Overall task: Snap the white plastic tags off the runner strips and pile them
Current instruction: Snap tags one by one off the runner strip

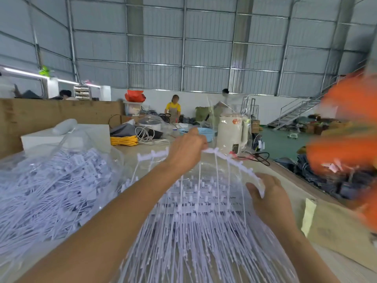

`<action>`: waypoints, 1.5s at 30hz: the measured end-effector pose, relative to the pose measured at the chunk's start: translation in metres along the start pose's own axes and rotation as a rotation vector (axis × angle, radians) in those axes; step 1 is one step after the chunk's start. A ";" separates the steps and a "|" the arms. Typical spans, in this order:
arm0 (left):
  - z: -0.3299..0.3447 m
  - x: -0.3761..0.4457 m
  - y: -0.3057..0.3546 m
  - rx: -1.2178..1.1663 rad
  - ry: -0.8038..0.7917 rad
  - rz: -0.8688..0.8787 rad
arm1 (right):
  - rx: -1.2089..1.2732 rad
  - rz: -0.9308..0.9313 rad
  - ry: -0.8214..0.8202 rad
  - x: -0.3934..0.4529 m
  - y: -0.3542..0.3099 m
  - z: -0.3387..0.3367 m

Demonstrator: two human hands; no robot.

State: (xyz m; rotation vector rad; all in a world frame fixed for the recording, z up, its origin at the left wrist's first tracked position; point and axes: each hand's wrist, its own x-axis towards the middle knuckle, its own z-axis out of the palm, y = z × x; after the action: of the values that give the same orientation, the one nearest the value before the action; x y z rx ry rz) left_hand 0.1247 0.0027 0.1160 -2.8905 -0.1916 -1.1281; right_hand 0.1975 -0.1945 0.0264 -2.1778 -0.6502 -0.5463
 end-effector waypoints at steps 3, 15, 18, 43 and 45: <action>-0.029 -0.010 0.023 0.137 0.155 0.085 | 0.090 0.065 0.034 0.003 0.003 -0.006; -0.040 -0.094 -0.005 -0.151 -0.290 -0.175 | 0.905 0.116 -0.058 0.008 -0.006 -0.043; -0.022 -0.107 -0.027 -0.157 -0.573 -0.200 | 0.968 0.274 -0.306 0.005 -0.010 -0.032; -0.023 -0.111 -0.045 -0.366 -0.793 -0.220 | 1.025 0.482 -0.754 -0.008 -0.006 -0.020; -0.021 -0.106 -0.041 -0.246 -0.801 -0.233 | 1.057 0.498 -0.665 -0.008 -0.009 -0.014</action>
State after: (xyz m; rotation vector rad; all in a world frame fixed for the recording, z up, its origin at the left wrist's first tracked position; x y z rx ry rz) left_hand 0.0281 0.0306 0.0591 -3.4357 -0.4352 0.0789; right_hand 0.1835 -0.2024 0.0356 -1.3489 -0.5097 0.6946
